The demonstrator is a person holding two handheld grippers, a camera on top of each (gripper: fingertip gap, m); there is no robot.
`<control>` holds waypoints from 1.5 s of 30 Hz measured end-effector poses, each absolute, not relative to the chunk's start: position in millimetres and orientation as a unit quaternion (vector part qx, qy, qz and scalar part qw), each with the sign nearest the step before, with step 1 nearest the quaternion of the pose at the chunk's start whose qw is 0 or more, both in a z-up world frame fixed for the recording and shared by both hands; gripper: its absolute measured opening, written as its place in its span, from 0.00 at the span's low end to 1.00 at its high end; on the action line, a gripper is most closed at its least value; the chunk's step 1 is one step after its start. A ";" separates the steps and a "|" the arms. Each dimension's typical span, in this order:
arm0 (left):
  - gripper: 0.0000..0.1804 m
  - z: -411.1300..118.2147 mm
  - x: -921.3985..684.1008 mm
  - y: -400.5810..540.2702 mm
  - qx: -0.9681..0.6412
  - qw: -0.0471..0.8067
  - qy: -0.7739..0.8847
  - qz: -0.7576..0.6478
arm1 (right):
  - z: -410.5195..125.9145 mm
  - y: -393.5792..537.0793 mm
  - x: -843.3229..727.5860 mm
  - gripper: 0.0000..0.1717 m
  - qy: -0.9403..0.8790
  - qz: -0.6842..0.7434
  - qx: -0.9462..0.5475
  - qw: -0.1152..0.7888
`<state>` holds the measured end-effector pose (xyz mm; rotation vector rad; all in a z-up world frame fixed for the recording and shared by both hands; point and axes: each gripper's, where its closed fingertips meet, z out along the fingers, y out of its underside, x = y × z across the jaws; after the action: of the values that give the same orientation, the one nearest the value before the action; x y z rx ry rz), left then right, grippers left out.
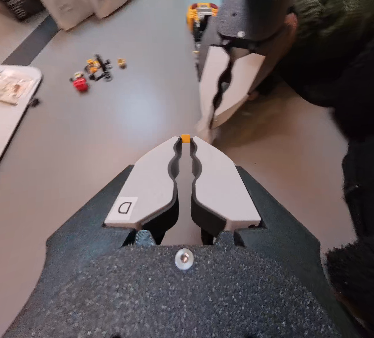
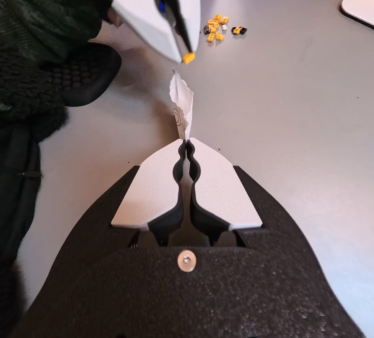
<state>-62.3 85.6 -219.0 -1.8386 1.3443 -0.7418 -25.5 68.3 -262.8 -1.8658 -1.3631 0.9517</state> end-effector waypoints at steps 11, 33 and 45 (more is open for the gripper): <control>0.11 -229.4 -67.0 83.1 -0.717 0.350 0.550 -0.246 | -257.3 67.3 -26.2 0.00 -0.518 0.366 -0.701 0.325; 0.09 -299.9 -197.8 183.2 -0.923 0.273 0.247 -0.108 | -258.7 67.9 -22.7 0.00 -0.515 0.376 -0.703 0.317; 0.09 -236.7 -101.6 122.9 -0.784 0.348 0.446 -0.257 | -260.3 69.4 -22.9 0.00 -0.515 0.368 -0.705 0.319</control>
<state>-101.6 122.9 -236.7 -2.0319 1.1565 -0.6660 -22.9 69.4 -260.3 -1.8549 -1.3547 0.9670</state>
